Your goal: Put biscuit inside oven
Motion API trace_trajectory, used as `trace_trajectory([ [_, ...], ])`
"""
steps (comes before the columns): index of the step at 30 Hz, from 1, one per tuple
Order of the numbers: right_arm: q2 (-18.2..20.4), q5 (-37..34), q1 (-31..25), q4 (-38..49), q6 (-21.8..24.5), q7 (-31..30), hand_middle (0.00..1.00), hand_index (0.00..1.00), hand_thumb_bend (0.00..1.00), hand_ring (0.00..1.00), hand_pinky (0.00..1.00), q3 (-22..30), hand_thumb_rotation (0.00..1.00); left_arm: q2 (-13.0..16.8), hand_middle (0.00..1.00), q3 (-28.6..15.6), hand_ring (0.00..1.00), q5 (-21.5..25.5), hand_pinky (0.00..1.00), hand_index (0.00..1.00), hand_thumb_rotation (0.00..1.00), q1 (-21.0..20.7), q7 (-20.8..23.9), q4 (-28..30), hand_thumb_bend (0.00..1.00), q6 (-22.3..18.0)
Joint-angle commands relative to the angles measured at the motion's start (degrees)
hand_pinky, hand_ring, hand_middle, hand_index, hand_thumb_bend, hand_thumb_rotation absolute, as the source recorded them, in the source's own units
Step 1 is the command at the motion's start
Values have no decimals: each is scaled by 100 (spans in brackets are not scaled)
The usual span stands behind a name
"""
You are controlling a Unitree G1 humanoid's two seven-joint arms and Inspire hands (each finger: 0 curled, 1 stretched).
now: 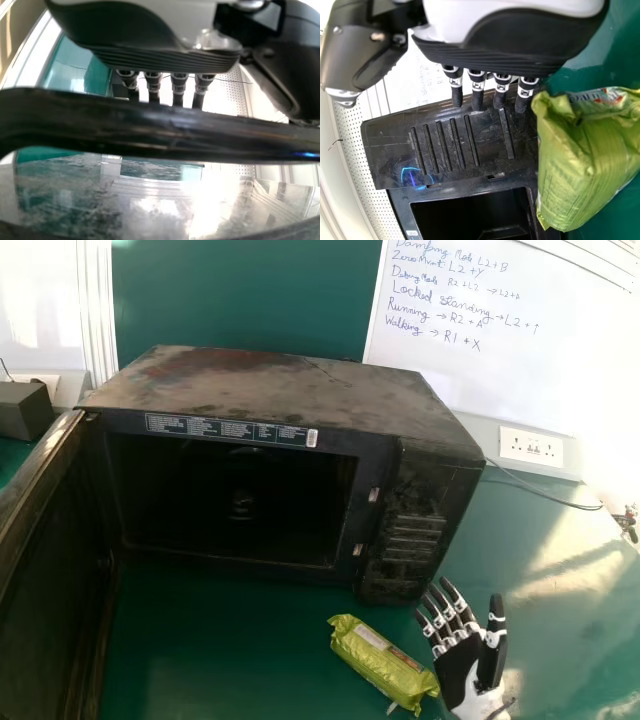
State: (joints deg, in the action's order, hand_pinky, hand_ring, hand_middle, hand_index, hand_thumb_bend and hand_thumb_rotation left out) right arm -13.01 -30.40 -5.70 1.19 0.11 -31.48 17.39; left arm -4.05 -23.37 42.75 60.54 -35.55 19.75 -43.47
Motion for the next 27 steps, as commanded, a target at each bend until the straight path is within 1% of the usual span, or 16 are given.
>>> trace_trajectory([
  [1,-4,17,41,-43,-59,-45,100,100,97,100,100,-18,94,-67,100,-14,100,-4,100,100,93,-27,9,-22,86,33],
  [8,-12,79,19,-33,-128,-40,100,100,97,100,100,-16,95,-76,100,5,100,-17,100,100,94,-6,20,-18,85,43],
  [11,-40,209,27,-90,-381,-121,100,100,97,100,100,-19,94,-94,100,43,100,9,100,100,94,22,12,19,86,62],
  [14,-48,399,82,-253,-826,-220,100,100,97,100,100,-12,94,-99,100,48,100,-1,100,100,88,26,-7,17,88,52],
  [18,-177,823,270,-567,-1760,-378,100,100,96,100,100,-12,94,-129,100,10,100,-66,100,100,79,-26,16,-44,85,-10],
  [19,-244,937,310,-536,-1879,-367,100,100,96,100,100,-26,94,-126,100,6,100,-71,100,100,74,-27,6,-54,87,-15],
  [20,-314,1021,323,-410,-1868,-316,100,100,96,100,100,-43,94,-123,100,10,100,-62,100,100,70,-21,-13,-55,89,-18],
  [21,-383,1106,327,-270,-1834,-259,100,100,96,100,100,-60,95,-120,100,14,100,-50,100,100,65,-18,-32,-57,93,-21],
  [22,-471,1335,322,-143,-1883,-147,100,100,95,100,100,-77,95,-118,100,13,100,-42,100,100,60,-23,-50,-66,97,-30],
  [24,-639,1946,292,100,-2021,169,100,100,95,100,100,-88,95,-125,99,7,99,-56,100,99,60,-30,-56,-78,99,-43],
  [25,-748,2248,291,154,-2139,286,100,100,95,100,100,-92,95,-122,97,5,97,-61,95,96,59,-28,-57,-77,100,-36],
  [27,-958,2645,317,197,-2354,400,100,100,95,100,100,-108,95,-126,94,6,91,-70,86,93,59,-28,-55,-78,100,-35],
])
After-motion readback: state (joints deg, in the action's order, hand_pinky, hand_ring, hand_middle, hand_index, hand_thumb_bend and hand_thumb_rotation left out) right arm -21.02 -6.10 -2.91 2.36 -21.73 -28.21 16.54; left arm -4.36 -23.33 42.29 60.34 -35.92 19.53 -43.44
